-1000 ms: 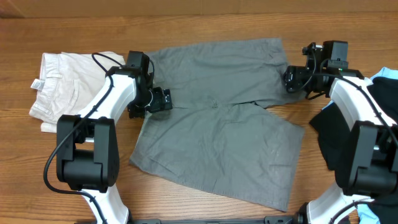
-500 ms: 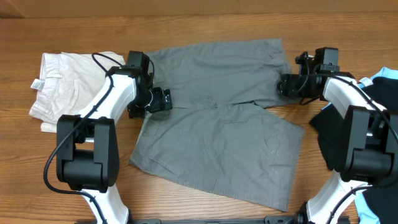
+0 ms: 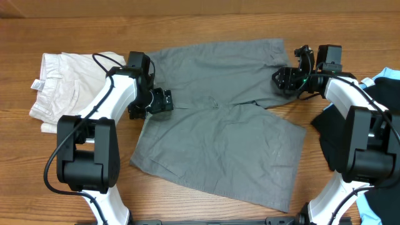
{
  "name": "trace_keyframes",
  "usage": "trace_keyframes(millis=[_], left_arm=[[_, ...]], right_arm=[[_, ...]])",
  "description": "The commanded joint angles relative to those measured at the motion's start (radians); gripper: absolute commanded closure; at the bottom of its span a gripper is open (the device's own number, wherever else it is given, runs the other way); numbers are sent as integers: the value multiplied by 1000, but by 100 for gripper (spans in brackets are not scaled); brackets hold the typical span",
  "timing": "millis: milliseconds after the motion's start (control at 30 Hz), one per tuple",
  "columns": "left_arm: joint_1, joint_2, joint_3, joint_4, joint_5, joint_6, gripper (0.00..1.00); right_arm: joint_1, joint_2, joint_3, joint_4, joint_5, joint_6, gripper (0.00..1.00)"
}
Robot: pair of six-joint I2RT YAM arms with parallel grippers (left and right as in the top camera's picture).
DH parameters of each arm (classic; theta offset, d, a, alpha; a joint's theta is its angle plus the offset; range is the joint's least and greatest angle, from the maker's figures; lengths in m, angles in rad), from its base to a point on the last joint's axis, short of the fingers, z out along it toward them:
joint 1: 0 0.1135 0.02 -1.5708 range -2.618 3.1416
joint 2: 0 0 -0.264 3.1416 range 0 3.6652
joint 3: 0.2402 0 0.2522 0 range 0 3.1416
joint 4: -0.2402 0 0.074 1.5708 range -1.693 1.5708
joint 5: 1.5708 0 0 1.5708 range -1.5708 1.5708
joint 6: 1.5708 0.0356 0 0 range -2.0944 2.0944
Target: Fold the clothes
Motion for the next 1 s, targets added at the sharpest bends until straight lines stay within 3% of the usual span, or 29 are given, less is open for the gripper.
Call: trace_keyframes(millis=[0, 67, 167, 400, 433, 500, 867, 967], left_arm=[[-4, 12, 14, -6, 13, 23, 2], [-4, 12, 14, -6, 13, 23, 2], [-4, 12, 14, -6, 13, 23, 2], [-4, 12, 14, -11, 13, 23, 2], [-4, 12, 14, -12, 13, 23, 2], [-4, 12, 14, -15, 13, 22, 2], [-4, 13, 14, -25, 13, 23, 2], [-4, 13, 14, -20, 13, 23, 2]], right_arm=[[8, 4, -2, 9, 31, 0, 30], [14, 14, -2, 9, 56, 1, 34], [21, 29, -2, 2, 64, 5, 47], [34, 57, -2, -8, 50, 13, 46], [34, 57, -2, -10, 31, 13, 50], [34, 57, 3, -9, -34, 13, 68], [-92, -38, 112, -100, -398, 10, 92], [-142, -57, 114, -114, -446, -5, 94]])
